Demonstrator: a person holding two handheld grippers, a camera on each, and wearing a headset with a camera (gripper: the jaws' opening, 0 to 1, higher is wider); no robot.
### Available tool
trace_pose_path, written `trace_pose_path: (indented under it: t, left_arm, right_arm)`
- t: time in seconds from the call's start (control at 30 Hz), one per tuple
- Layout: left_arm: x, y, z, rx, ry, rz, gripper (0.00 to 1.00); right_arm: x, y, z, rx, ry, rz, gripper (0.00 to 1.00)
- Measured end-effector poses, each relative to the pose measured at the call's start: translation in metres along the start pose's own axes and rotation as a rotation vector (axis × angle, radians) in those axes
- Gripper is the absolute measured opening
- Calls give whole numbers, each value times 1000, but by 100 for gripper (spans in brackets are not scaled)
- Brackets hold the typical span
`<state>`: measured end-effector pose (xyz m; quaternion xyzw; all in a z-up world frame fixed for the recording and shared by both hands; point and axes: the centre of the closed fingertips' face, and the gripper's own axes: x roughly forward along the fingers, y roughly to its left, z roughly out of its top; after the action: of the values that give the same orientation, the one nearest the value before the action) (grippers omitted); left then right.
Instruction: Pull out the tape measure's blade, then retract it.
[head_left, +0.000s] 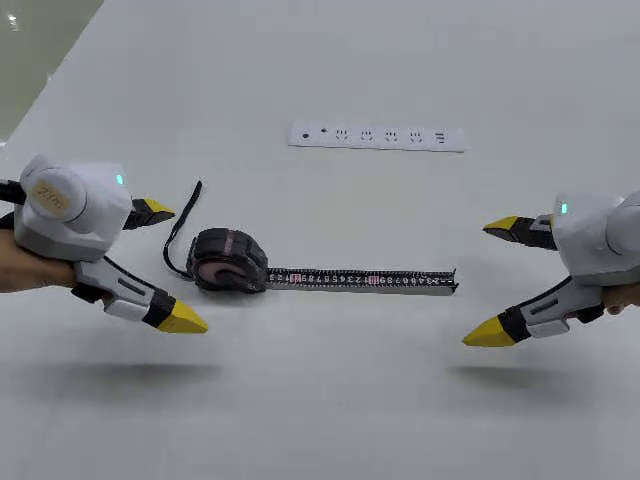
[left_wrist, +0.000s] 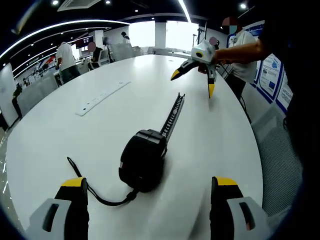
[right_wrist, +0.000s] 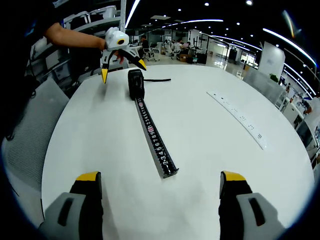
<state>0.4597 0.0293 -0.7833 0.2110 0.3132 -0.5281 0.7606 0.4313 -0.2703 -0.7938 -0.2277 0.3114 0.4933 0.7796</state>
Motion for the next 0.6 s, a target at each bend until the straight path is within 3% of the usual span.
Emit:
trace_pose_path:
  t: [0.33,0.6]
  left_arm:
    - [-12,-12,-2,-41,-60,53,100]
    - [-22,-19,-9,-94,-96,108,100]
  right_arm:
    - [-9,9,2,26,-30,-35,99]
    - [-12,19,3,60,-62,-64,98]
